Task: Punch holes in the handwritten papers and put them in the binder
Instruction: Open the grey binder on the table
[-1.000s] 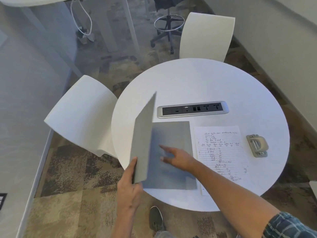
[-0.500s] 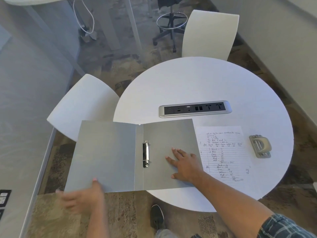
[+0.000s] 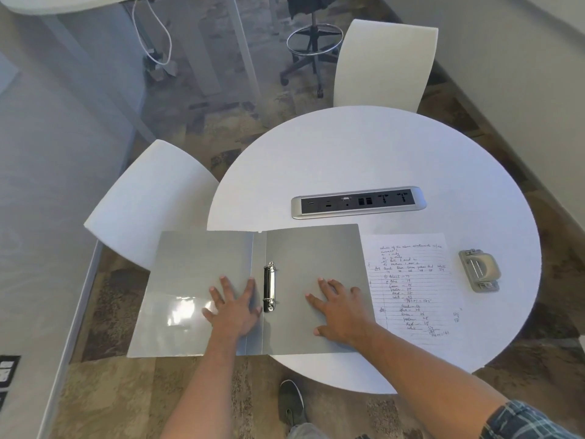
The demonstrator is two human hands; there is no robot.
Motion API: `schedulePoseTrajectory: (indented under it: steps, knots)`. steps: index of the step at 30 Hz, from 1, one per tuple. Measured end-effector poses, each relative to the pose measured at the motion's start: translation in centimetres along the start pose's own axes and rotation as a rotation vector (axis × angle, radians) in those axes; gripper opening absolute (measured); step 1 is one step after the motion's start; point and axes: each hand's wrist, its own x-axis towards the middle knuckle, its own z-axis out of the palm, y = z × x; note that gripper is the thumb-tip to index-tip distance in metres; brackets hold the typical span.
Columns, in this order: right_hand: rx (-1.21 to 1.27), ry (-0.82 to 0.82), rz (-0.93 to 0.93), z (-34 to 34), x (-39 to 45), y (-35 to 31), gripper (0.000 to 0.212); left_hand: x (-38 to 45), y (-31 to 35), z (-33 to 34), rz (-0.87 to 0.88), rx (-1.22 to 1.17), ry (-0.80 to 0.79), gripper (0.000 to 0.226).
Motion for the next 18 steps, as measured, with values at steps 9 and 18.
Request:
schedulePoseTrajectory:
  steps: [9,18]
  knots:
    - [0.057,0.044,-0.187,-2.3,1.1,-2.4,0.096,-0.9,-1.2,1.0,0.180,-0.136,-0.017,0.075]
    - [0.266,0.039,-0.230,-2.2,2.9,-4.9,0.100,-0.9,-1.5,1.4,0.215,-0.405,0.098,0.033]
